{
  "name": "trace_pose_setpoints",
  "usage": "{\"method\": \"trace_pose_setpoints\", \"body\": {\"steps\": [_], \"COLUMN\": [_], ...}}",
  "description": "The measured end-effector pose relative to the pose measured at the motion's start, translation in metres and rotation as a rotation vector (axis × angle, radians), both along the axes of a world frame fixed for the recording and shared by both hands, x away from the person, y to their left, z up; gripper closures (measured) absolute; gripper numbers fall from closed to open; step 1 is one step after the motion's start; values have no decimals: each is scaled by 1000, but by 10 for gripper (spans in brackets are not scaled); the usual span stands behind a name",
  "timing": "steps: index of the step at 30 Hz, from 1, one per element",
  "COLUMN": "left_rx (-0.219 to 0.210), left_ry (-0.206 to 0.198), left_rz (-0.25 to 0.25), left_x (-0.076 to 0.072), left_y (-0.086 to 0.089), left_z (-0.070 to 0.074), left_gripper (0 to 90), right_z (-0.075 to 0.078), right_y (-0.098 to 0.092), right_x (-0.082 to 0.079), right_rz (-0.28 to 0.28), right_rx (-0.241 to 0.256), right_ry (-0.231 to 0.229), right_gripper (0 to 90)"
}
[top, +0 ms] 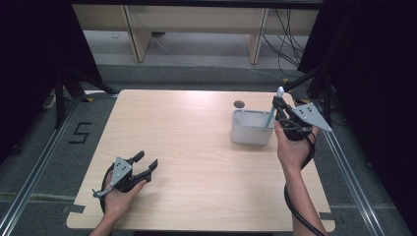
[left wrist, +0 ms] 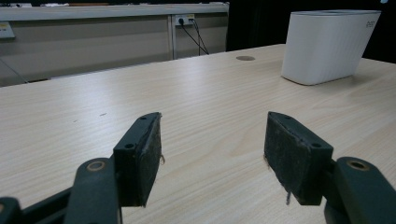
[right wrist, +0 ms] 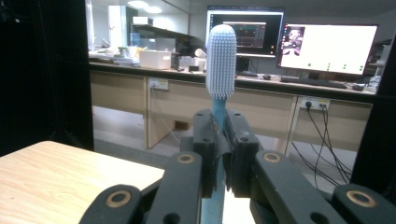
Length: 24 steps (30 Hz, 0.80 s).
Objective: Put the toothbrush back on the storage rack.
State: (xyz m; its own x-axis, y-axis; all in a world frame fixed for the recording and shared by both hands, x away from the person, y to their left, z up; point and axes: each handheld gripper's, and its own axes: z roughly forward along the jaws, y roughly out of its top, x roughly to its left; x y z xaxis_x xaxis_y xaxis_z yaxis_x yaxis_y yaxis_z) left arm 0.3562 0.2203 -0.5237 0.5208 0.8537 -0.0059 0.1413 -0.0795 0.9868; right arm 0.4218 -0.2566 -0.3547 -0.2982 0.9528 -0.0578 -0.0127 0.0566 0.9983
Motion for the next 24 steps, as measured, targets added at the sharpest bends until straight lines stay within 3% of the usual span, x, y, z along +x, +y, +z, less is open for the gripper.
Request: {"method": "trace_pose_setpoints", "body": {"steps": [8,18,23,24], "left_rx": [-1,-3,-3,-3], "left_ry": [-1,-1,-1,-2], "left_rz": [0,1,1,1], "left_x": [0,0,0,0], "left_y": [0,0,0,1], "left_z": [0,0,0,0], "left_gripper": [363,364,364,364], "right_z": [2,3,4,4], "right_y": [-3,-6,-5,-7], "right_x": [3,8,8,10], "right_rz": [-16,-34,-42,-42], "right_rx": [5,4,24,7], "right_ry": [10,-13,3,-11], "right_gripper": [849,849,849,849]}}
